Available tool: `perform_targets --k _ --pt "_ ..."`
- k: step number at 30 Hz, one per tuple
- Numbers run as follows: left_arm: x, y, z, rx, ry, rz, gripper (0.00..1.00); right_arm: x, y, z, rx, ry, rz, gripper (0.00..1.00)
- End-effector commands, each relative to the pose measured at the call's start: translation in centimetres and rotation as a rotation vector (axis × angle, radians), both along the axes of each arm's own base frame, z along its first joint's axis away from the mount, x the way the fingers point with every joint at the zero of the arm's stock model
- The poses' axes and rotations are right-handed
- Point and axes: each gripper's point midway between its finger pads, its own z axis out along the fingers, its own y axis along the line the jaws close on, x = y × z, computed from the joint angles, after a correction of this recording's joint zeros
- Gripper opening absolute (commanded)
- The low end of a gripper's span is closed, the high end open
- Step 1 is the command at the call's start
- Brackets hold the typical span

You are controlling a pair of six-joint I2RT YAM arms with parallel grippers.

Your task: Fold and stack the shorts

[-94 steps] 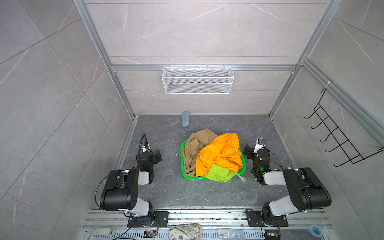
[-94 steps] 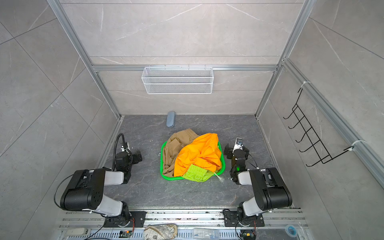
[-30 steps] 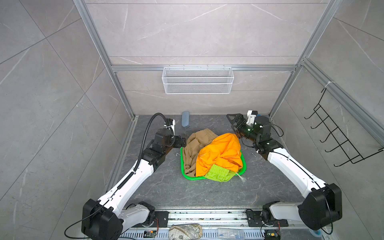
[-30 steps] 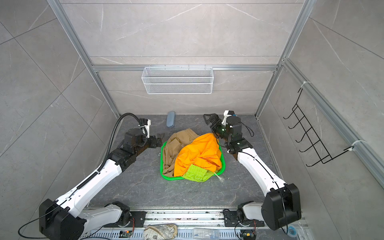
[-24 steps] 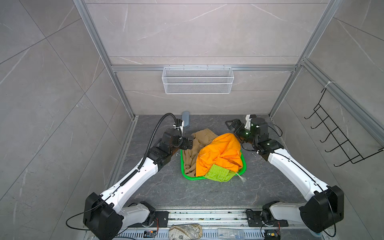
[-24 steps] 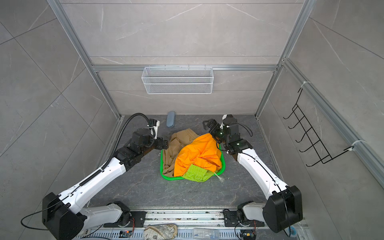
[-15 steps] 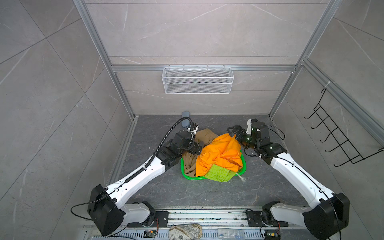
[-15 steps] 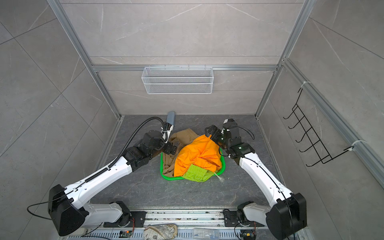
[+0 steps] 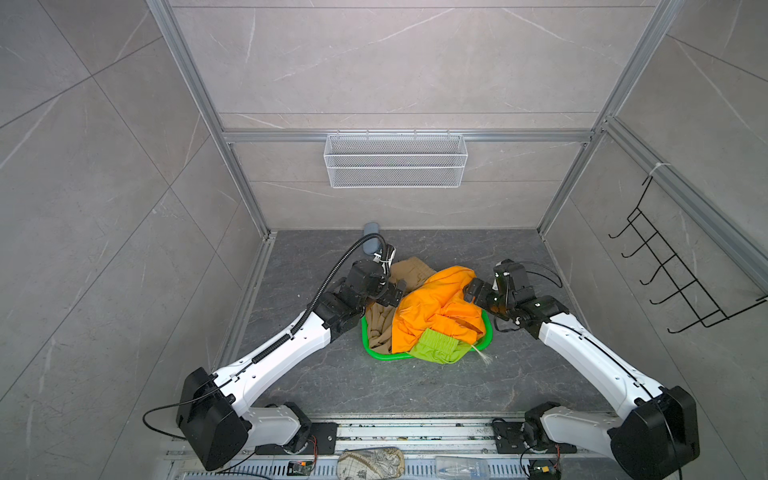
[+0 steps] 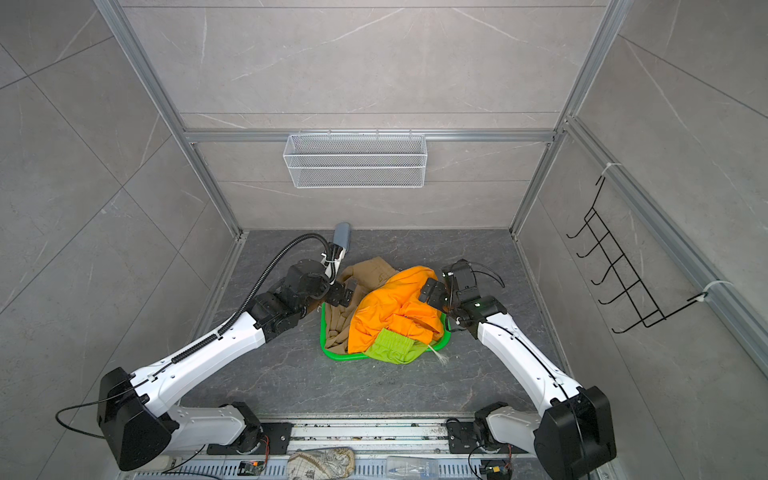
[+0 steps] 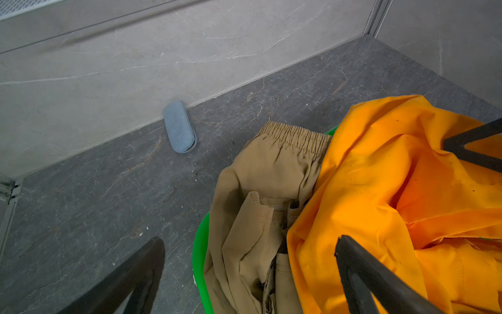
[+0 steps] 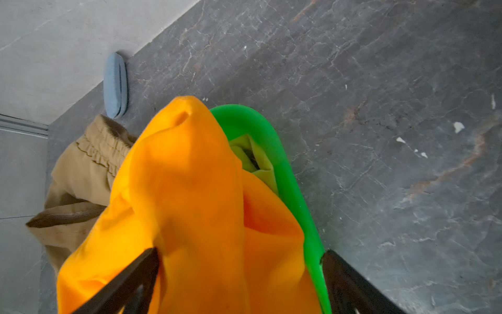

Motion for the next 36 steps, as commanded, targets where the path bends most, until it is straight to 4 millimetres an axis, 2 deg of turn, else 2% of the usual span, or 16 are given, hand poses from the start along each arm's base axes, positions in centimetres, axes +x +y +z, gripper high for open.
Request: perform_targets --k 1,6,9,15,22,27,29,33,36 --pt "-0.5 0.3 0.8 -0.029 0.051 0.023 1.0 -0.5 -0.8 -2.9 -0.051 0.081 0.009 0.94" --pt "-1.2 0.1 -1.4 -0.041 0.144 0.028 1.0 -0.6 -0.5 -6.0 -0.02 0.163 0.019 0.9" --pt "-1.4 0.0 -2.2 -0.042 0.173 0.032 1.0 -0.5 -0.8 -7.1 -0.03 0.19 0.014 0.85" --pt "-1.7 -0.1 -3.2 -0.051 0.201 0.028 1.0 -0.2 -2.5 -8.5 -0.065 0.217 -0.009 0.66" --pt "-1.8 0.0 -3.8 -0.047 0.223 0.042 1.0 -1.0 -4.6 -9.3 -0.091 0.238 -0.036 0.53" --pt "-1.8 0.0 -3.4 -0.064 0.215 0.046 1.0 -1.5 -6.0 -9.4 -0.099 0.236 -0.071 0.34" --pt "-1.8 0.0 -3.3 -0.069 0.212 0.046 1.0 -1.8 -6.8 -9.3 -0.101 0.238 -0.106 0.26" --pt "-1.9 0.0 -2.7 -0.086 0.211 0.047 1.0 -2.6 -9.9 -8.3 -0.099 0.217 -0.275 0.11" --pt "-2.1 0.0 -2.2 -0.105 0.204 0.046 1.0 -3.6 -13.2 -7.3 -0.107 0.209 -0.449 0.1"
